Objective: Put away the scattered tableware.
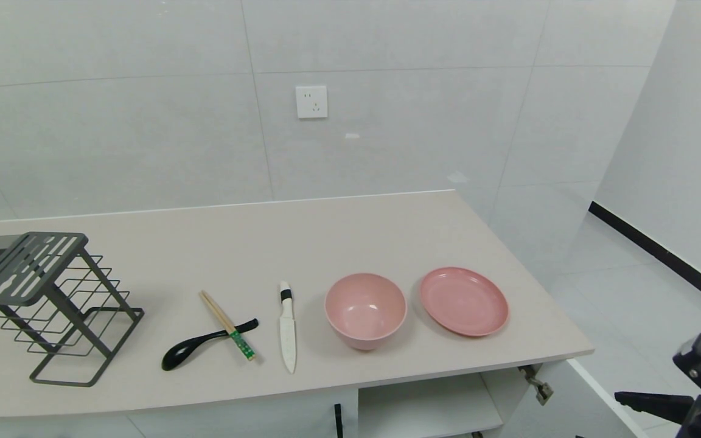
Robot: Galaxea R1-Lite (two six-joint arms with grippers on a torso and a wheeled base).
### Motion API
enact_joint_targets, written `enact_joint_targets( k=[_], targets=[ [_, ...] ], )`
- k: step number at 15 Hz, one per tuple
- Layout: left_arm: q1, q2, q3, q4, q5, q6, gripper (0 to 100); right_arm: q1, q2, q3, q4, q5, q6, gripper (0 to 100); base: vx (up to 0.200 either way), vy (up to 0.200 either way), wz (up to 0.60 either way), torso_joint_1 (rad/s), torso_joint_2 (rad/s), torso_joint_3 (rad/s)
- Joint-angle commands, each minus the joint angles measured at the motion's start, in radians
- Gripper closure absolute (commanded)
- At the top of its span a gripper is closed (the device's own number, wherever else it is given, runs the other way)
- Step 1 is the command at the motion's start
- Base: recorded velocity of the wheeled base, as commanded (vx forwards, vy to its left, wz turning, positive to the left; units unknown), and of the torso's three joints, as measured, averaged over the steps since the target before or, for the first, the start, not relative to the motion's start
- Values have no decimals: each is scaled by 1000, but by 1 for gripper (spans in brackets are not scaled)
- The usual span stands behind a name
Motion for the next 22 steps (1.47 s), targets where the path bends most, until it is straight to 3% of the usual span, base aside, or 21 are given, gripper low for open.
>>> enact_joint_targets(
  k=[1, 8, 22],
  targets=[
    [0, 1, 0, 0, 0, 1, 0, -16, 51, -2, -3, 1, -4, 0, 0, 0, 0, 0, 0, 0],
    [0, 1, 0, 0, 0, -1, 0, -78, 339, 21, -287, 6, -4, 0, 0, 0, 0, 0, 0, 0],
    [0, 1, 0, 1, 6, -1, 0, -121, 790, -223, -506, 3, -53, 0, 0, 0, 0, 0, 0, 0]
  ],
)
